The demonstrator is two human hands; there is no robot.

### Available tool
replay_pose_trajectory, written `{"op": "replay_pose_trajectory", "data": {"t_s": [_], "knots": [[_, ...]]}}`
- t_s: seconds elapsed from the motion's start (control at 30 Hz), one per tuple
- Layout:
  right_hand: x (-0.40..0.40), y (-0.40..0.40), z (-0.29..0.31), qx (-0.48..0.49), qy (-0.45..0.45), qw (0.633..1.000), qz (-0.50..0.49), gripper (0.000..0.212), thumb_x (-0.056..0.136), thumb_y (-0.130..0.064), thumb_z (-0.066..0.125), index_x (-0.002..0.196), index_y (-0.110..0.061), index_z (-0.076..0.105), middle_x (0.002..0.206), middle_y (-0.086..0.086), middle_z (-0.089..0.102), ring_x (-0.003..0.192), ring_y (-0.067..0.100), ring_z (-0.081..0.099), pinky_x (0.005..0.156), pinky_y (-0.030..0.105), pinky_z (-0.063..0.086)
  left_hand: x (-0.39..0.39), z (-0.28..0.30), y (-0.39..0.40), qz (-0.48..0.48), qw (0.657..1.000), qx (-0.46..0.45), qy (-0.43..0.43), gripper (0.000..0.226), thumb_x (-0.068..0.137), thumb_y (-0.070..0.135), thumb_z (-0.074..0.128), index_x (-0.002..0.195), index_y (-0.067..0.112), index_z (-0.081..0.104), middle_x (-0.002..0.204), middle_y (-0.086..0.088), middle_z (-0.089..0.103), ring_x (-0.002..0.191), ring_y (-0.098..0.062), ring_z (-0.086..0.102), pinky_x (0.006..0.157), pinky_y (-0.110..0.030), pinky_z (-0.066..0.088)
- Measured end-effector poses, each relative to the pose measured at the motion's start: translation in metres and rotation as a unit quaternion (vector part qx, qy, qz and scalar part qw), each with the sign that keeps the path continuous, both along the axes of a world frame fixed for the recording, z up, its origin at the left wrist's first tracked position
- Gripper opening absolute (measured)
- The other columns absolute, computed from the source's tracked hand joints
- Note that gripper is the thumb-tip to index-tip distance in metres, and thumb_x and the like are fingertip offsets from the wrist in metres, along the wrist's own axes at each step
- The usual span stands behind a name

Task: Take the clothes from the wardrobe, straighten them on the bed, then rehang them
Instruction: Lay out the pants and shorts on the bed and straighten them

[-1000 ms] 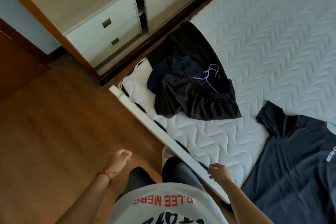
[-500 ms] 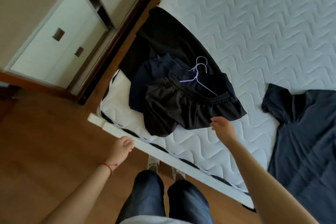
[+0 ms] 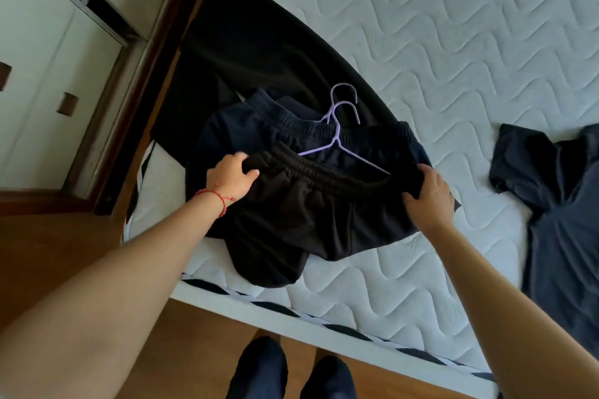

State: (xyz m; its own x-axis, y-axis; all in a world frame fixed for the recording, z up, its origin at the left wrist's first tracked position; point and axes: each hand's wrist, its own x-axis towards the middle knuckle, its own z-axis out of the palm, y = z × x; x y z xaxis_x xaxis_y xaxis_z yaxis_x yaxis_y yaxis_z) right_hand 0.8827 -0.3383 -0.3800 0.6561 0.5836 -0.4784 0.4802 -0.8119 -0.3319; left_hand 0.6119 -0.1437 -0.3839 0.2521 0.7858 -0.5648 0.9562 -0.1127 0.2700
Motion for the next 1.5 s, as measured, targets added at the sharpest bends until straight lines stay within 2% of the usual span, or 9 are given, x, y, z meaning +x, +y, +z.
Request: {"op": "replay_pose_trajectory", "data": {"t_s": [0.13, 0.3, 0.37, 0.43, 0.57, 0.7, 0.87, 1.03, 1.5], "knots": [[0.011, 0.003, -0.003, -0.101, -0.024, 0.994, 0.022, 0.061, 0.086, -0.031, 0.06, 0.136, -0.009, 0.034, 0.138, 0.013, 0.044, 0.127, 0.034, 0.038, 0.107, 0.045, 0.025, -0.004, -0.008, -0.001, -0.004, 1.0, 0.003, -0.01, 0.038, 0.091, 0.031, 0.051, 0.118, 0.004, 0.053, 0.115, -0.021, 0.061, 0.11, -0.039, 0.055, 0.092, -0.045, 0.044], [0.016, -0.001, 0.013, -0.144, -0.022, 0.989, 0.015, 0.039, 0.089, -0.038, 0.053, 0.113, -0.006, 0.051, 0.109, 0.016, 0.061, 0.106, 0.036, 0.054, 0.089, 0.04, 0.037, -0.018, 0.008, -0.008, 0.036, 0.997, 0.02, -0.065, 0.033, 0.092, 0.028, 0.052, 0.104, -0.002, 0.057, 0.098, -0.026, 0.065, 0.095, -0.041, 0.06, 0.074, -0.037, 0.043], [0.012, -0.005, 0.025, -0.115, -0.006, 0.993, 0.015, 0.026, 0.09, -0.031, 0.053, 0.095, -0.006, 0.055, 0.095, 0.017, 0.059, 0.099, 0.037, 0.056, 0.073, 0.036, 0.039, -0.022, 0.024, -0.014, 0.037, 0.995, 0.049, -0.078, 0.034, 0.092, 0.026, 0.051, 0.106, -0.004, 0.057, 0.101, -0.026, 0.064, 0.096, -0.041, 0.059, 0.074, -0.039, 0.043], [0.005, -0.008, 0.038, -0.078, 0.013, 0.996, 0.032, 0.019, 0.089, -0.024, 0.055, 0.085, -0.006, 0.056, 0.092, 0.011, 0.051, 0.099, 0.036, 0.055, 0.069, 0.032, 0.035, -0.028, 0.044, -0.02, 0.036, 0.991, 0.086, -0.092, 0.033, 0.093, 0.023, 0.051, 0.107, -0.006, 0.057, 0.104, -0.025, 0.063, 0.097, -0.041, 0.058, 0.076, -0.04, 0.043], [-0.008, -0.008, 0.072, 0.017, 0.071, 0.997, 0.013, 0.03, 0.089, -0.017, 0.056, 0.117, -0.008, 0.058, 0.122, 0.009, 0.055, 0.112, 0.03, 0.051, 0.083, 0.029, 0.037, -0.044, 0.095, -0.03, 0.04, 0.975, 0.139, -0.17, 0.026, 0.09, 0.015, 0.056, 0.101, -0.008, 0.061, 0.098, -0.025, 0.065, 0.092, -0.04, 0.06, 0.074, -0.037, 0.043], [-0.015, -0.005, 0.114, 0.093, 0.09, 0.991, -0.023, 0.027, 0.088, -0.013, 0.056, 0.115, -0.013, 0.056, 0.097, 0.006, 0.056, 0.094, 0.028, 0.055, 0.073, 0.027, 0.034, -0.057, 0.156, -0.034, 0.037, 0.955, 0.177, -0.235, 0.023, 0.087, 0.011, 0.058, 0.102, -0.007, 0.063, 0.098, -0.022, 0.067, 0.095, -0.034, 0.061, 0.076, -0.028, 0.039], [-0.015, 0.003, 0.176, 0.178, 0.032, 0.983, -0.023, 0.026, 0.087, -0.017, 0.057, 0.111, -0.012, 0.048, 0.093, 0.005, 0.055, 0.084, 0.025, 0.049, 0.071, 0.031, 0.036, -0.064, 0.223, -0.023, 0.027, 0.929, 0.206, -0.307, 0.024, 0.087, 0.018, 0.059, 0.1, -0.002, 0.064, 0.096, -0.018, 0.068, 0.093, -0.031, 0.063, 0.075, -0.03, 0.043], [-0.015, 0.012, 0.25, 0.273, -0.014, 0.962, 0.0, 0.012, 0.089, -0.013, 0.056, 0.099, -0.008, 0.057, 0.087, 0.008, 0.059, 0.086, 0.03, 0.054, 0.074, 0.037, 0.041, -0.061, 0.296, -0.009, 0.024, 0.898, 0.271, -0.346, 0.024, 0.09, 0.015, 0.054, 0.105, -0.001, 0.063, 0.101, -0.02, 0.067, 0.095, -0.032, 0.062, 0.075, -0.027, 0.039], [-0.056, 0.035, 0.497, 0.502, -0.186, 0.844, 0.044, 0.016, 0.088, -0.012, 0.056, 0.101, -0.004, 0.06, 0.088, 0.01, 0.062, 0.084, 0.024, 0.054, 0.075, 0.029, 0.039, -0.091, 0.494, 0.047, 0.016, 0.756, 0.468, -0.457, 0.023, 0.089, 0.015, 0.054, 0.1, -0.002, 0.062, 0.1, -0.022, 0.065, 0.096, -0.034, 0.06, 0.085, -0.033, 0.045]]}}
